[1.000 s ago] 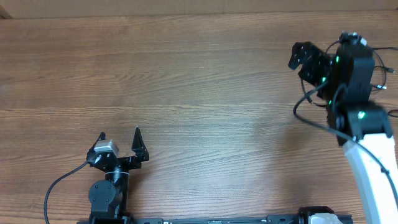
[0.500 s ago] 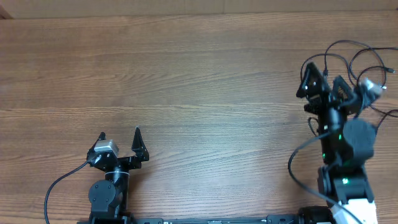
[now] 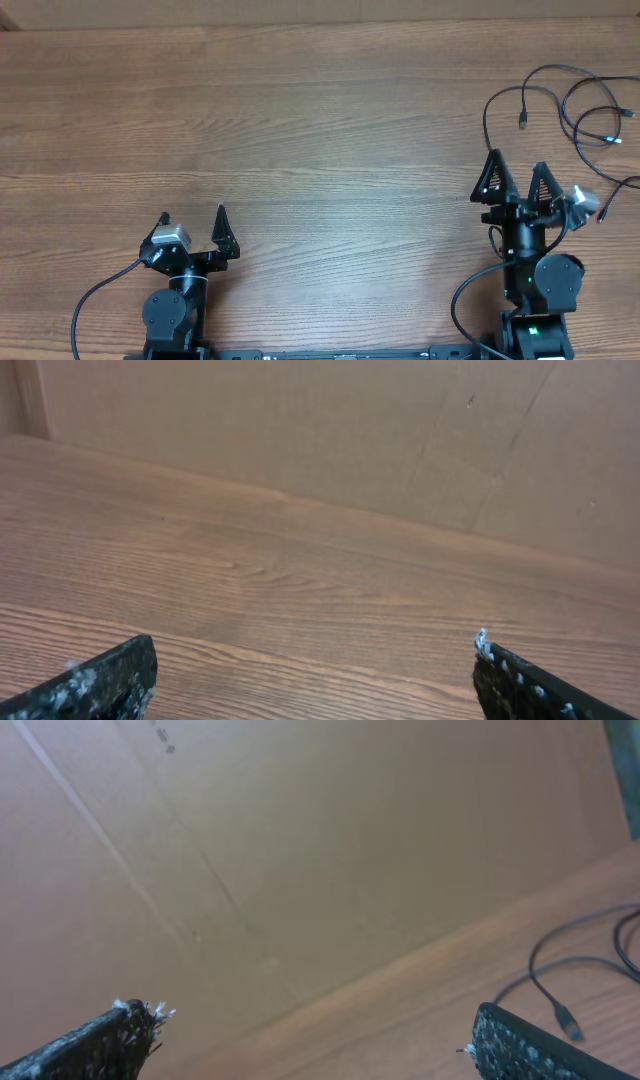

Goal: Untangle cables

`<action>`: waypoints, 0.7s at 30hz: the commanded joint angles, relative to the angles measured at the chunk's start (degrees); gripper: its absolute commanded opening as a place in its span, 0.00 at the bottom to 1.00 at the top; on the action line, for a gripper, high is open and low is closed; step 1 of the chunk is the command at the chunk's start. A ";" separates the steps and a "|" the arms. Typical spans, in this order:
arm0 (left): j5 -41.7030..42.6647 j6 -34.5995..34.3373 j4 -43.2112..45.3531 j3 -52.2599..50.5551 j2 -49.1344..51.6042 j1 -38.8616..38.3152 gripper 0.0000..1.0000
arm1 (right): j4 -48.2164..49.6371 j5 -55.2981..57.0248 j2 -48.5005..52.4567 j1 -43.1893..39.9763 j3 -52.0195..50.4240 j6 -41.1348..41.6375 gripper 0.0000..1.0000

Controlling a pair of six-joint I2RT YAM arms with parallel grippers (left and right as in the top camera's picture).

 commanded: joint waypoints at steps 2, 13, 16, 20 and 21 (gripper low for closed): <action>-0.55 1.09 0.07 -0.24 -0.61 0.39 1.00 | 0.44 1.14 -4.90 -0.15 -4.70 -0.63 1.00; -0.52 1.09 0.07 -0.24 -0.61 0.39 1.00 | -5.99 1.49 -12.33 -0.15 -9.70 -0.81 1.00; -0.52 1.09 0.07 -0.24 -0.61 0.39 1.00 | -9.03 1.51 -13.09 -0.15 -9.70 -1.99 1.00; -0.52 1.09 0.07 -0.24 -0.61 0.39 1.00 | -15.28 1.51 -16.37 -0.15 -9.70 -4.04 1.00; -0.52 1.09 0.07 -0.24 -0.61 0.39 1.00 | -18.08 1.51 -18.45 -0.13 -9.70 -5.66 1.00</action>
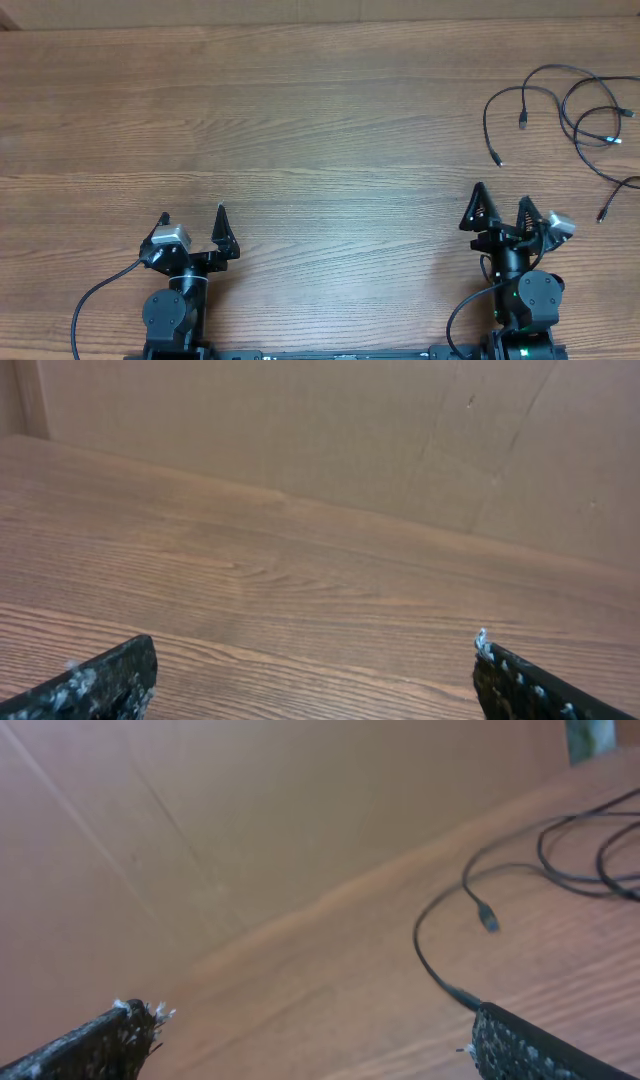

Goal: Untangle cables

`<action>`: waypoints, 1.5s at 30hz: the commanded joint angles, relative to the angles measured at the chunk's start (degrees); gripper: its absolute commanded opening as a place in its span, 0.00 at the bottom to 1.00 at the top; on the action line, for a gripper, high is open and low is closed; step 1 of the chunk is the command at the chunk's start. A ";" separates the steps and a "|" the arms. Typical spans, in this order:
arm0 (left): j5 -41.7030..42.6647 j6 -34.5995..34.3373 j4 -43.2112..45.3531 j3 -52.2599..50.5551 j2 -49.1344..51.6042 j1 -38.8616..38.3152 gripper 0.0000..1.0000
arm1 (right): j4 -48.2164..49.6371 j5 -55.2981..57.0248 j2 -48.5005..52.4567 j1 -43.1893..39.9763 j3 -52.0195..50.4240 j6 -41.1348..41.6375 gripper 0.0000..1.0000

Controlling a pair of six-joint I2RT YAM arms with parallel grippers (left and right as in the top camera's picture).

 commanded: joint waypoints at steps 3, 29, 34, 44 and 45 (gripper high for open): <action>-0.52 1.09 0.09 -0.24 -0.61 0.39 1.00 | -8.00 0.76 -7.72 -0.09 -0.59 -5.66 1.00; -0.52 1.09 0.09 -0.24 -0.61 0.39 1.00 | -10.88 -8.79 -12.74 -0.15 -0.59 -23.02 1.00; -0.52 1.09 0.09 -0.24 -0.61 0.39 0.99 | -10.86 -8.76 -12.72 -0.15 -0.59 -21.92 1.00; -0.52 1.09 0.09 -0.24 -0.61 0.39 1.00 | -10.71 -8.79 -12.72 -0.15 -0.59 -21.92 1.00; -0.52 1.09 0.09 -0.24 -0.61 0.39 1.00 | -10.71 -8.79 -12.72 -0.15 -0.59 -21.92 1.00</action>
